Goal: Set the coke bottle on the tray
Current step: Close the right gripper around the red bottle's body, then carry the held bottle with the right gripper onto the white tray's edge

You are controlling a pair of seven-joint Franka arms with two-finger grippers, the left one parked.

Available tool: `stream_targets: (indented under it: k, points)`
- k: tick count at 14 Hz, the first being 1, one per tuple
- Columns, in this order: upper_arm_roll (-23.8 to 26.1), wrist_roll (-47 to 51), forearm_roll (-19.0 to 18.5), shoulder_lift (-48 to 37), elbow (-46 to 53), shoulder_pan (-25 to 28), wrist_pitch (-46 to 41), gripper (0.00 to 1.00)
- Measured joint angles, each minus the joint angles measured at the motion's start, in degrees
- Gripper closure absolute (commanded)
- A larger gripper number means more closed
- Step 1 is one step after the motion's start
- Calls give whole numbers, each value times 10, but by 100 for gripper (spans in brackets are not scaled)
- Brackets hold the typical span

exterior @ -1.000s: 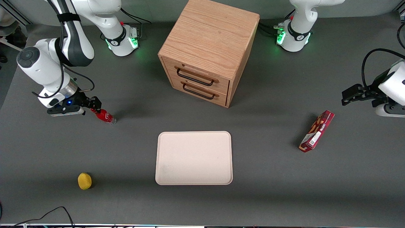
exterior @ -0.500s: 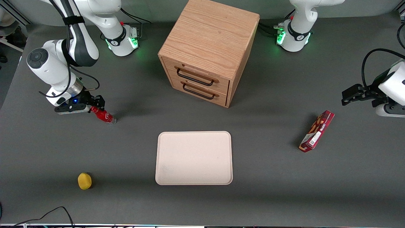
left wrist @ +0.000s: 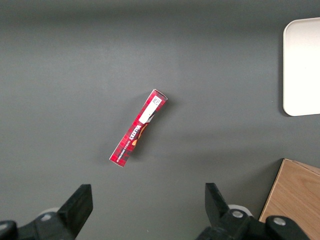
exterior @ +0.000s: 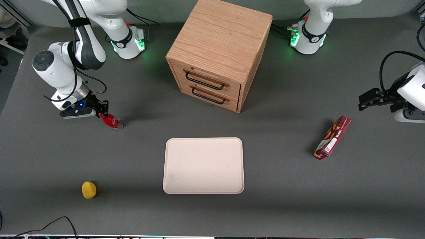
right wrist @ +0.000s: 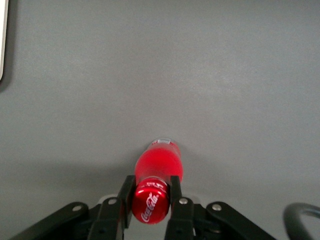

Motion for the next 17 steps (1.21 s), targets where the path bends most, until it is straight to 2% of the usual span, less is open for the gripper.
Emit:
stream_targets:
  k: [4, 8, 12, 14, 17]
  points:
    - [0, 1, 0, 0, 43, 6, -46, 100]
    - [2, 52, 1, 29, 181, 60, -149, 100]
    - [5, 153, 3, 129, 378, 139, -248, 100]
    - [6, 193, 3, 190, 466, 172, -262, 100]
    - [5, 223, 3, 283, 571, 191, -264, 100]
